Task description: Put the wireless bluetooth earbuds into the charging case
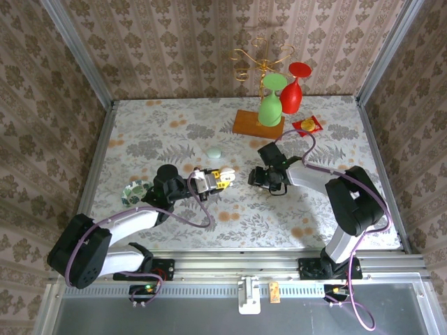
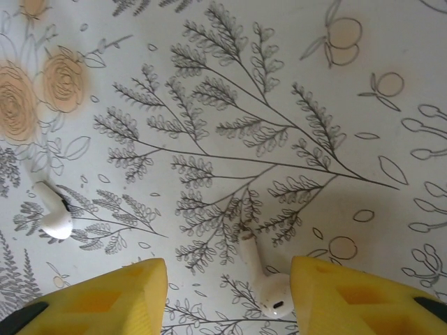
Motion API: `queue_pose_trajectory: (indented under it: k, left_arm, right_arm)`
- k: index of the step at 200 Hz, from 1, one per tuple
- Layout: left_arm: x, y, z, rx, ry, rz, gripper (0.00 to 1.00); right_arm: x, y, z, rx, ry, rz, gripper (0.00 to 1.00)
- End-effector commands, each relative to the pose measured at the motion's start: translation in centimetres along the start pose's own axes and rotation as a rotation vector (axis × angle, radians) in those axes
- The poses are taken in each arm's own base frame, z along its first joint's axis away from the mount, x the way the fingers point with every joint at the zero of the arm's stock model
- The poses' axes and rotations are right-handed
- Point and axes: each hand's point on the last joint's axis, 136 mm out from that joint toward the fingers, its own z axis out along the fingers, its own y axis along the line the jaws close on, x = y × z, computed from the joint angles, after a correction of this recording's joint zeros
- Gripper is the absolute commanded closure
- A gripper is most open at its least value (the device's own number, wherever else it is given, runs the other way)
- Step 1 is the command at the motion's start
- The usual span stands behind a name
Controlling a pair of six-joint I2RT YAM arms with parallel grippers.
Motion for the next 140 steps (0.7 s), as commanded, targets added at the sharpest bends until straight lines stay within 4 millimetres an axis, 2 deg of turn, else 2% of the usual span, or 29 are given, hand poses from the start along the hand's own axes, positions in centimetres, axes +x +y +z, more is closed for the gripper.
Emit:
queue_pose_trajectory:
  k: [1, 61, 87, 140]
  left_arm:
    - [0.1, 0.1, -0.5, -0.011, 0.003, 0.026, 0.98]
    - [0.1, 0.1, -0.4, -0.010, 0.001, 0.026, 0.98]
    - [0.0, 0.1, -0.5, -0.010, 0.000, 0.026, 0.98]
    - [0.1, 0.0, -0.4, -0.005, 0.004, 0.023, 0.98]
  right_arm:
    - [-0.8, 0.4, 0.1, -0.003, -0.024, -0.033, 0.50]
    - [-0.3, 2.7, 1.6, -0.033, 0.055, -0.166, 0.48]
    - [0.4, 2.6, 2.2, -0.012, 0.089, -0.189, 0.47]
    - [3.0, 3.0, 1.0, -0.021, 0.160, -0.252, 0.47]
